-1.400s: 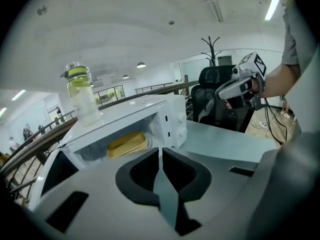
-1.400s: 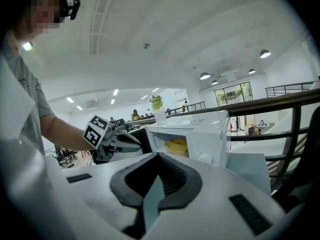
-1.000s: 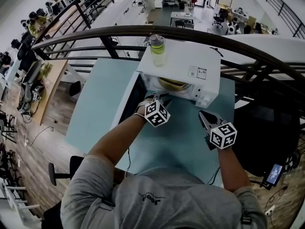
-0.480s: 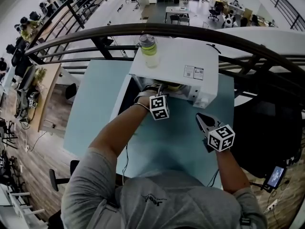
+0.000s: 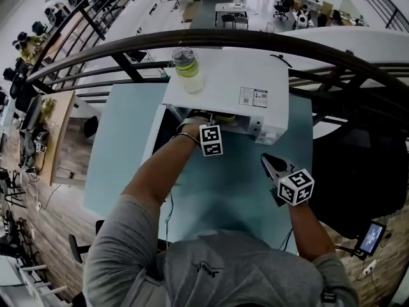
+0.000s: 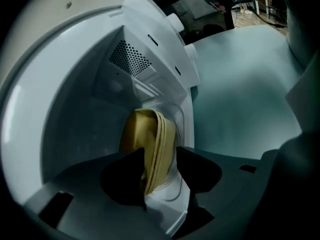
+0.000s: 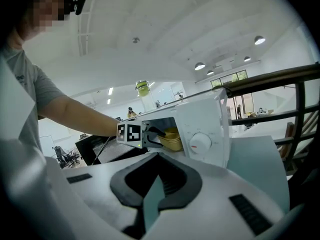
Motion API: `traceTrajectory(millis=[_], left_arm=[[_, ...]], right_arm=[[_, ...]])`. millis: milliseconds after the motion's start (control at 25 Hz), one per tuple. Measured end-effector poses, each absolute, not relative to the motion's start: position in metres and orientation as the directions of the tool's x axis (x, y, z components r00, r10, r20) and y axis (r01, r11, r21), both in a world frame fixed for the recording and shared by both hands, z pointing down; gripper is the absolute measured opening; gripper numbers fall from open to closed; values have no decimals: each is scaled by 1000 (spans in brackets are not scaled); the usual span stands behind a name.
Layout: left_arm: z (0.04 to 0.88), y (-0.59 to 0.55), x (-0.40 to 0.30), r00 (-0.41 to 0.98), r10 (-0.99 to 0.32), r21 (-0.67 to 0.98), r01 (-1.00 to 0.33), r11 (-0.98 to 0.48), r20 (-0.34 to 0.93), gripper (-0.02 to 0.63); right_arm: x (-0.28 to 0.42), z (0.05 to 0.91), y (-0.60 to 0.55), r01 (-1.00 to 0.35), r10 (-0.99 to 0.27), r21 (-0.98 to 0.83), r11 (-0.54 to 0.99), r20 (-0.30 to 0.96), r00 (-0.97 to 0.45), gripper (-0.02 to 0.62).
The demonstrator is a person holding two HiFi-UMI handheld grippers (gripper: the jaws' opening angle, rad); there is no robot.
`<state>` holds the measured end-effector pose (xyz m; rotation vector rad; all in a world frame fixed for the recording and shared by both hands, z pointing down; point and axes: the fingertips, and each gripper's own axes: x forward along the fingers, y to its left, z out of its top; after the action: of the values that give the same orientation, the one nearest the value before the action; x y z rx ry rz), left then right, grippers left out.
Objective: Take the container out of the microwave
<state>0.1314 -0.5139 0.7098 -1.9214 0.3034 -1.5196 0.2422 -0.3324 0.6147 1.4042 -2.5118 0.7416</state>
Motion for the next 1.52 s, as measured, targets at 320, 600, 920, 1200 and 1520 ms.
traceTrajectory(millis=[320, 600, 920, 1200, 1520], left_arm=[[727, -525, 140, 263, -561, -620, 319, -717, 785, 202], [745, -529, 136, 188, -538, -566, 388, -728, 822, 172], [737, -512, 134, 144, -437, -453, 435, -778, 888, 97], [727, -472, 122, 146, -391, -411, 482, -774, 908, 91], [704, -430, 106, 185, -377, -417, 501, -758, 907, 86]], right_arm=[[250, 628, -330, -840, -750, -359, 407, 395, -532, 17], [253, 636, -326, -841, -745, -367, 398, 405, -530, 17], [252, 635, -319, -846, -741, -361, 391, 421, -523, 17], [243, 619, -316, -849, -746, -336, 409, 413, -523, 17], [228, 600, -303, -856, -753, -306, 416, 412, -513, 17]])
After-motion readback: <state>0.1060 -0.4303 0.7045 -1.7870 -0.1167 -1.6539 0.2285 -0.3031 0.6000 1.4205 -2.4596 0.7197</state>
